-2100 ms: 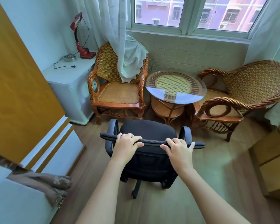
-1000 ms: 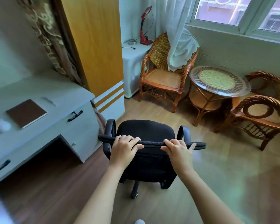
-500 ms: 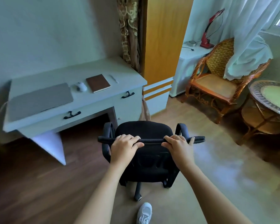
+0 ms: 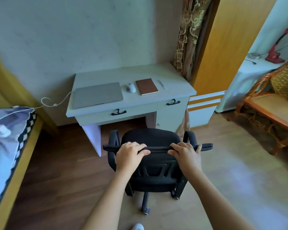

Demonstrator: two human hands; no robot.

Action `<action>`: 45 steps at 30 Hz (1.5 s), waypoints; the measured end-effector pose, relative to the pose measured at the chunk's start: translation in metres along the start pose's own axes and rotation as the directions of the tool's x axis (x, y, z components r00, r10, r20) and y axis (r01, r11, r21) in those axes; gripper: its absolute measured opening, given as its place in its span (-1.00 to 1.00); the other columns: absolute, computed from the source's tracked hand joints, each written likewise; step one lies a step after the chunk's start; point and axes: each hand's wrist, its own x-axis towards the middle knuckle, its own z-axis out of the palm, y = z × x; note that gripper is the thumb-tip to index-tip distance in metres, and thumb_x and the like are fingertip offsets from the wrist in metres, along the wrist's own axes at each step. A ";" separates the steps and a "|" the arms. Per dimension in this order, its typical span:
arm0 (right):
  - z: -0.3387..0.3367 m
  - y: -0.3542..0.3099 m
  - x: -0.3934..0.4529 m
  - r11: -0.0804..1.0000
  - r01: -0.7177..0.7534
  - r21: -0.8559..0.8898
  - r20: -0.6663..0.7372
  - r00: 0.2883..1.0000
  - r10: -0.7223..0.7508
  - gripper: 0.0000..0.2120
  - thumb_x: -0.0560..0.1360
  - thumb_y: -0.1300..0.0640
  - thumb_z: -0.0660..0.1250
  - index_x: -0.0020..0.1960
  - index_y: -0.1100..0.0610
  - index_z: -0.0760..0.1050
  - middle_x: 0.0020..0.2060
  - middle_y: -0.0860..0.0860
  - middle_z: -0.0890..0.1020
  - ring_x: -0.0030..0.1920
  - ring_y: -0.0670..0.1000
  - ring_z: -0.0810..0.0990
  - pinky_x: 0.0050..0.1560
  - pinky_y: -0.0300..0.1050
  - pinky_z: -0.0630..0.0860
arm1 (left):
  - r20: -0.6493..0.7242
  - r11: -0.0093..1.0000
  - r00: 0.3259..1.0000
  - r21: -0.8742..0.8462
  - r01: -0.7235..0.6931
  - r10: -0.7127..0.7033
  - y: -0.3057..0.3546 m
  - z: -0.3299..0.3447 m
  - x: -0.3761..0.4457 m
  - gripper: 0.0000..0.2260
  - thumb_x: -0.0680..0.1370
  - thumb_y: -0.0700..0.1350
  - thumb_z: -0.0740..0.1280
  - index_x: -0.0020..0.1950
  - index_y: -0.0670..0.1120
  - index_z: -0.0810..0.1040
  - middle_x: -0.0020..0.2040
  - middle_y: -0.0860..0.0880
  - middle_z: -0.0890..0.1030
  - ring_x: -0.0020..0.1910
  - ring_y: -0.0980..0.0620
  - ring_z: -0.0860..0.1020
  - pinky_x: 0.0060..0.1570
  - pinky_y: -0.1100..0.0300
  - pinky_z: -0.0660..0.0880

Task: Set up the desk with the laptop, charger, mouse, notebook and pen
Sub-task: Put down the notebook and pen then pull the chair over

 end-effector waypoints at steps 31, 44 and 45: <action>0.050 -0.145 0.155 0.990 0.115 0.077 0.028 0.993 -0.117 -0.71 0.56 -0.11 0.18 0.20 -0.07 0.51 0.14 -0.12 0.55 0.27 -0.06 0.39 0.45 0.18 -0.06 | -0.137 0.991 0.987 0.091 0.095 -0.082 -0.143 -0.038 0.107 -0.81 0.43 0.15 0.43 -0.08 0.09 0.69 -0.24 0.09 0.66 -0.24 0.00 0.54 -0.19 0.11 0.38; 0.046 -0.144 0.158 0.989 0.140 0.051 0.087 0.986 -0.144 -0.67 0.56 -0.16 0.15 0.25 -0.11 0.47 0.20 -0.17 0.53 0.31 -0.09 0.37 0.46 0.19 -0.03 | 0.033 0.985 0.987 0.079 0.153 -0.156 -0.138 -0.059 0.110 -0.68 0.52 0.23 0.27 0.19 0.16 0.61 0.05 0.09 0.65 0.03 0.03 0.55 -0.05 0.14 0.40; 0.044 -0.146 0.158 0.988 0.143 0.052 0.101 0.984 -0.148 -0.67 0.55 -0.16 0.16 0.26 -0.10 0.47 0.20 -0.16 0.53 0.31 -0.08 0.38 0.45 0.19 -0.01 | 0.055 0.983 0.983 0.068 0.171 -0.174 -0.136 -0.063 0.111 -0.68 0.52 0.23 0.28 0.18 0.15 0.61 0.06 0.10 0.65 0.04 0.03 0.56 -0.04 0.13 0.44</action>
